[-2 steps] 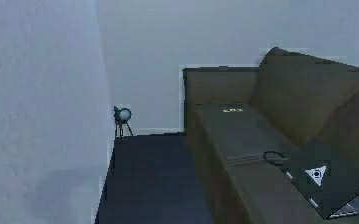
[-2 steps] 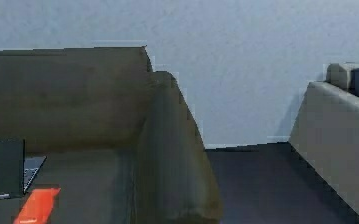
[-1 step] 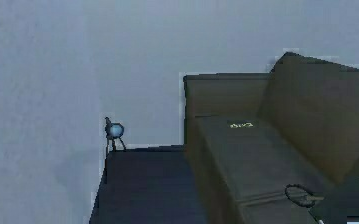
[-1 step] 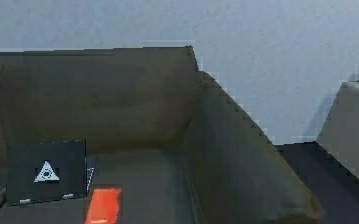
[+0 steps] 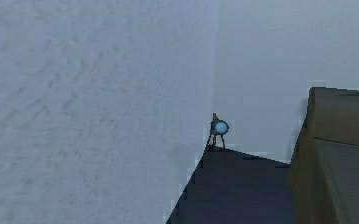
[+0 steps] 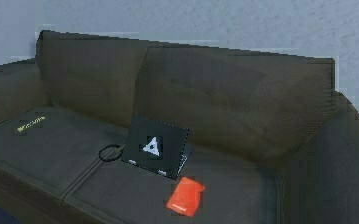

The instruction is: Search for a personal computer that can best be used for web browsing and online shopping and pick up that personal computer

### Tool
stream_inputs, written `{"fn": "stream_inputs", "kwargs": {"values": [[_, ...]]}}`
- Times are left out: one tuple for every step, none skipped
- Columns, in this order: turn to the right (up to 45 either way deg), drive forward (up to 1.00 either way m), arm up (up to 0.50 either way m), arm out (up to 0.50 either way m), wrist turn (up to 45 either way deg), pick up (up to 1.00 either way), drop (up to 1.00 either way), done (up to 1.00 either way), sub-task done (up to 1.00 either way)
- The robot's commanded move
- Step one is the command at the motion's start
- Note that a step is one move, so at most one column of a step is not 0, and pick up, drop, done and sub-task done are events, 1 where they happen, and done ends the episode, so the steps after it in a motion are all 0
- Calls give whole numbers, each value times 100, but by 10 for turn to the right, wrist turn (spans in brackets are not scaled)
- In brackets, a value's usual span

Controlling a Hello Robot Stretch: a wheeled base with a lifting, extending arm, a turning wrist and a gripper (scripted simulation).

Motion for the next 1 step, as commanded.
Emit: {"fn": "stream_inputs", "kwargs": {"values": [[0,0,50,0,0,0,0,0,0]]}}
